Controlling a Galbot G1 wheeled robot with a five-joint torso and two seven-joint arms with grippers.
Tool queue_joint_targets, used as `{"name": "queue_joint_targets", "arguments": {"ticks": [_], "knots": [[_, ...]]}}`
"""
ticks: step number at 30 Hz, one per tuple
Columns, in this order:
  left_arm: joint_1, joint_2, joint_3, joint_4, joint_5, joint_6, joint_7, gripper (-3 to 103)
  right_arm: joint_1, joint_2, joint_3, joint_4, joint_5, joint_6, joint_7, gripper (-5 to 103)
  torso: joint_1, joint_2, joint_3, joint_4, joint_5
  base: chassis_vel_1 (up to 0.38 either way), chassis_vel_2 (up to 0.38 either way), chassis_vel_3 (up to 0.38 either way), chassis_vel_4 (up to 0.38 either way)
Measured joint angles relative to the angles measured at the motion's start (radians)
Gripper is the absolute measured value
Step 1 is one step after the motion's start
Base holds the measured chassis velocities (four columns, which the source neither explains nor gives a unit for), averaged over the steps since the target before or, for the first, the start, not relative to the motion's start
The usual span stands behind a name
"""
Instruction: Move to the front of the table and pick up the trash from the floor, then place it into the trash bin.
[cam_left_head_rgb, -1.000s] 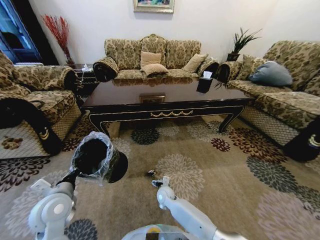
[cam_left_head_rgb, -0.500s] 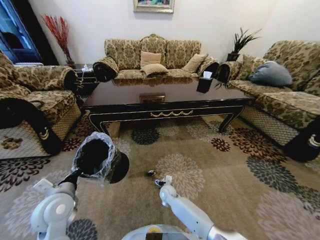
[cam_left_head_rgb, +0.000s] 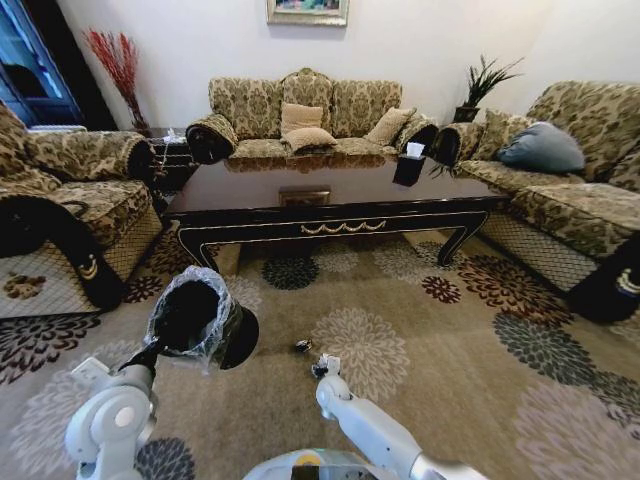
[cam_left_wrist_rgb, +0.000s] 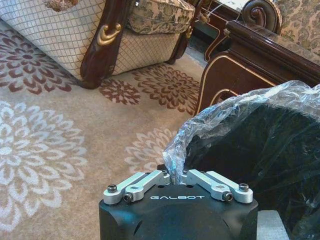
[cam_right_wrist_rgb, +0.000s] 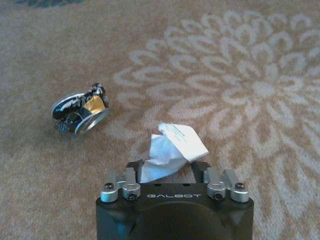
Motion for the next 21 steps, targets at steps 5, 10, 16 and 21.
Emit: {"name": "queue_joint_targets", "arguments": {"ticks": [5,10,16,21], "knots": [[0.001,-0.006,0.009,0.000,0.013,-0.001,0.002,3,-0.005,-0.008,0.006,0.008,-0.021,0.018,-0.012,38,0.000,0.000,0.000,0.0000,0.0000,0.000,0.000,0.000,0.000],[0.002,-0.008,0.013,0.003,0.019,-0.003,0.004,3,-0.018,-0.025,0.014,0.056,-0.026,0.024,-0.013,22,0.000,0.000,0.000,0.0000,0.0000,0.000,0.000,0.000,0.000],[0.006,-0.014,0.025,0.015,0.036,-0.005,0.009,3,-0.042,-0.064,0.027,0.167,-0.032,0.041,-0.024,2,0.000,0.000,0.000,0.0001,0.0000,0.000,0.000,0.000,0.000],[0.006,-0.016,0.029,0.026,0.045,-0.008,0.016,3,-0.052,-0.091,0.038,0.223,-0.033,0.050,-0.035,0,0.000,0.000,0.000,0.0000,0.0000,0.000,0.000,0.000,0.000]]}}
